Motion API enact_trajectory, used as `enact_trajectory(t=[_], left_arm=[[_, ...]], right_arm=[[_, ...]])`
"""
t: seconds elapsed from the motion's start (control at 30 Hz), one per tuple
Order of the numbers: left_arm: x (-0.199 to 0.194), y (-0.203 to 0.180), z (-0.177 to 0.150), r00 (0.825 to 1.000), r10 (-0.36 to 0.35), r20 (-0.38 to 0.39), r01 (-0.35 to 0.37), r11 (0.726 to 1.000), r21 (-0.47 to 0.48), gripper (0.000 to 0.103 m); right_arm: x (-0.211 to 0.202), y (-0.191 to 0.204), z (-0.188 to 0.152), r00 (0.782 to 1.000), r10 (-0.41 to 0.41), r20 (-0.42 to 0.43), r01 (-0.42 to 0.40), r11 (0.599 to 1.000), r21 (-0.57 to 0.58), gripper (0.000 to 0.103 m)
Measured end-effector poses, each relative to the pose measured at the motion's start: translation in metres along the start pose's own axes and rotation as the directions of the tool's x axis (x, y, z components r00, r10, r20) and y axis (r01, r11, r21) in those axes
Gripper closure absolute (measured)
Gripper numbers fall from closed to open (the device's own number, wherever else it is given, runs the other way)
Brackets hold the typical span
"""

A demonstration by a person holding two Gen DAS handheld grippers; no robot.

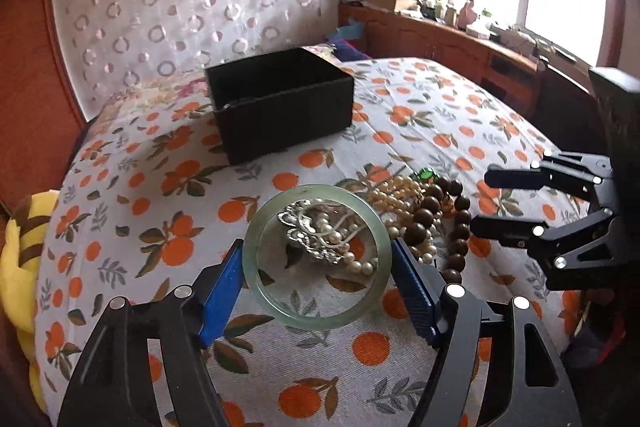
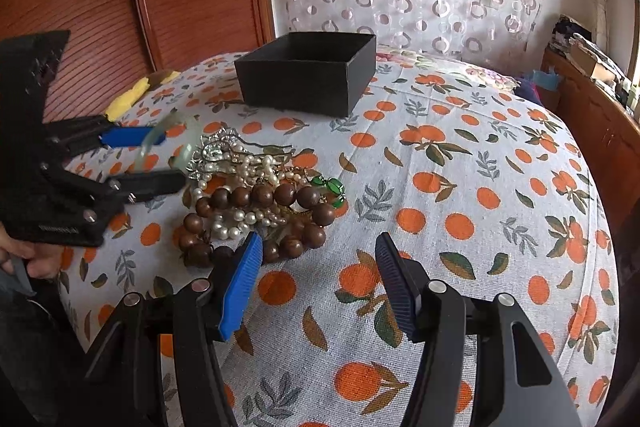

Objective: Organize jewelry
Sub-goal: 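Grasp the jade bangle with the left gripper while the right gripper grasps another brown bead bracelet, then carry the jade bangle with the left gripper while the right gripper releases beads into the box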

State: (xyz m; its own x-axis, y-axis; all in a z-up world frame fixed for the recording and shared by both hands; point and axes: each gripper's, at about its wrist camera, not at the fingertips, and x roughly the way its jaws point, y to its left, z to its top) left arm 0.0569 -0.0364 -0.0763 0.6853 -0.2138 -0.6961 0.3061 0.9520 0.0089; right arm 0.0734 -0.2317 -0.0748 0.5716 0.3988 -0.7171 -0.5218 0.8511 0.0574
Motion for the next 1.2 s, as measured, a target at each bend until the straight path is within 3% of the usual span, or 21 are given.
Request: enact_trajectory(t=[0.07,0.1,0.33,0.63,0.73,0.83,1.2], left_arm=[[-0.003,0.004,0.001,1.0,0.003,0.01,-0.003,1.0,-0.016,0.034],[-0.006,0.006,0.001,1.0,0.005,0.017,-0.005,1.0,-0.026,0.034],[-0.014,0.014,0.0,0.999,0.013,0.043,-0.01,0.998,-0.061,0.034],[-0.016,0.017,-0.002,0.999,0.01,0.048,-0.006,0.998,-0.069,0.034],[-0.017,0.019,-0.002,0.999,0.012,0.053,-0.008,0.997,-0.075,0.034],[-0.019,0.023,-0.002,0.998,0.012,0.062,-0.006,0.996,-0.092,0.034],[-0.029,0.032,0.021,0.993,0.006,0.122,0.005,0.996,-0.089,0.034]], right_arm=[[0.001,0.0,0.002,1.0,0.005,-0.006,-0.005,1.0,-0.004,0.044],[0.002,0.0,0.005,1.0,0.007,-0.008,-0.007,1.0,-0.006,0.051],[0.01,-0.002,0.02,1.0,-0.002,-0.026,0.001,1.0,-0.026,0.072],[0.023,-0.005,0.021,0.998,0.026,-0.065,-0.027,1.0,-0.014,0.073],[0.026,-0.006,0.021,0.995,0.063,-0.075,-0.063,0.998,-0.003,0.084],[0.026,-0.004,0.022,0.994,0.075,-0.082,-0.076,0.997,-0.016,0.088],[-0.02,0.007,0.051,0.996,0.058,0.064,-0.055,0.997,-0.053,0.088]])
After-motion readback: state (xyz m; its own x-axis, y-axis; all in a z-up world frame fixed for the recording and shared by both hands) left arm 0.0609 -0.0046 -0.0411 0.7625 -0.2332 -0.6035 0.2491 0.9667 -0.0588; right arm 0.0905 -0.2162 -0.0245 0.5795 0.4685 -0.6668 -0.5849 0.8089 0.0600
